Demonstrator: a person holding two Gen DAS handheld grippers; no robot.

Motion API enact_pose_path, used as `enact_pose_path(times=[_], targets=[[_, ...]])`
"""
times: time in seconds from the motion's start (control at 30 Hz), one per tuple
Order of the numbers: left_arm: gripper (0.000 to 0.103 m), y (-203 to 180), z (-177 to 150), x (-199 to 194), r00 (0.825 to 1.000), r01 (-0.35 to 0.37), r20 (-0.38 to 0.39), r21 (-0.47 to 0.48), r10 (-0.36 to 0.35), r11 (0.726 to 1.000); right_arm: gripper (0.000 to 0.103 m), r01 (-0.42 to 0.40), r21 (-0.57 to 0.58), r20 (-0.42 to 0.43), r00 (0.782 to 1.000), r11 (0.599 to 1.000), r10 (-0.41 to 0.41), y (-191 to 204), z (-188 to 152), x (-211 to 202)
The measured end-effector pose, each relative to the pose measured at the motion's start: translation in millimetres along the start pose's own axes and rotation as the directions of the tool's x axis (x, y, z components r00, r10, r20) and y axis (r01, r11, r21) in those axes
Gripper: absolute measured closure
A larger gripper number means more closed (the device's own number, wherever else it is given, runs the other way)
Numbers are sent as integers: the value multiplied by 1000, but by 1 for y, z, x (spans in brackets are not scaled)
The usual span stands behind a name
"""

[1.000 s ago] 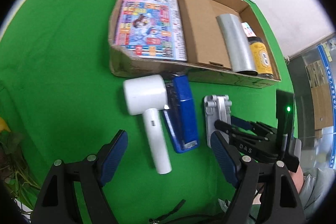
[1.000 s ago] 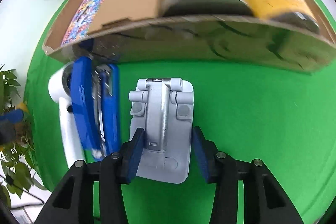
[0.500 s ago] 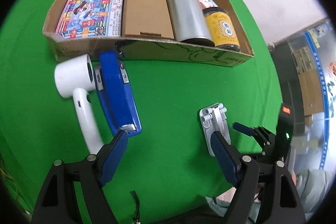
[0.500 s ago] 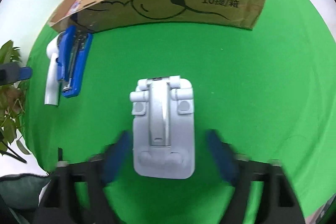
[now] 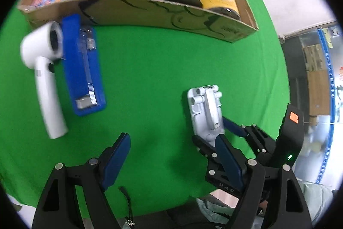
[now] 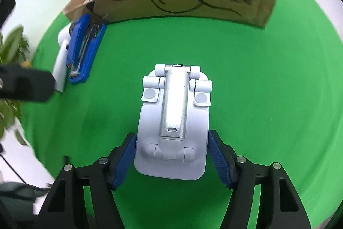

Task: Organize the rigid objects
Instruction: 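Grasp the grey phone stand with the right gripper and lift it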

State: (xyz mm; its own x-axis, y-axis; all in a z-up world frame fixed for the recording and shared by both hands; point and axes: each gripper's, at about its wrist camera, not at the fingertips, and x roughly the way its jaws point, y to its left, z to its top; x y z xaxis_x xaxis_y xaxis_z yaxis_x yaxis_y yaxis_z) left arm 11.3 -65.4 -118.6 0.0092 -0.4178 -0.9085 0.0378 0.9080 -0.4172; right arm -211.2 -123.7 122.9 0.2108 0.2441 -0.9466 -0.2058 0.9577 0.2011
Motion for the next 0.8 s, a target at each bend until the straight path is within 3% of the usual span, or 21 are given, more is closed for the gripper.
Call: enact_pose_path(times=[0.13, 0.3, 0.37, 0.47, 0.53, 0.67, 0.8], targets=[[23, -10, 5, 25, 993, 92, -72, -21, -93, 996, 38, -132, 161, -44, 989, 978, 141, -28, 5, -6], [24, -24, 9, 57, 971, 198, -128, -48, -203, 979, 38, -261, 314, -62, 954, 913, 294, -48, 3, 0], [29, -27, 11, 70, 964, 217, -146, -59, -224, 974, 38, -274, 324, -53, 950, 905, 307, -47, -1, 7], [50, -30, 12, 83, 952, 243, -172, -72, -252, 967, 38, -294, 346, -47, 943, 891, 329, -56, -4, 5], [74, -32, 12, 89, 950, 233, -199, -60, -241, 971, 38, -301, 352, -56, 939, 886, 341, -62, -7, 2], [74, -37, 10, 73, 958, 218, -186, -19, -218, 976, 38, -296, 343, -71, 938, 892, 339, -54, 1, -2], [74, -40, 22, 31, 970, 229, -88, 3, -228, 973, 38, -289, 282, -38, 949, 915, 312, -37, 29, -30]])
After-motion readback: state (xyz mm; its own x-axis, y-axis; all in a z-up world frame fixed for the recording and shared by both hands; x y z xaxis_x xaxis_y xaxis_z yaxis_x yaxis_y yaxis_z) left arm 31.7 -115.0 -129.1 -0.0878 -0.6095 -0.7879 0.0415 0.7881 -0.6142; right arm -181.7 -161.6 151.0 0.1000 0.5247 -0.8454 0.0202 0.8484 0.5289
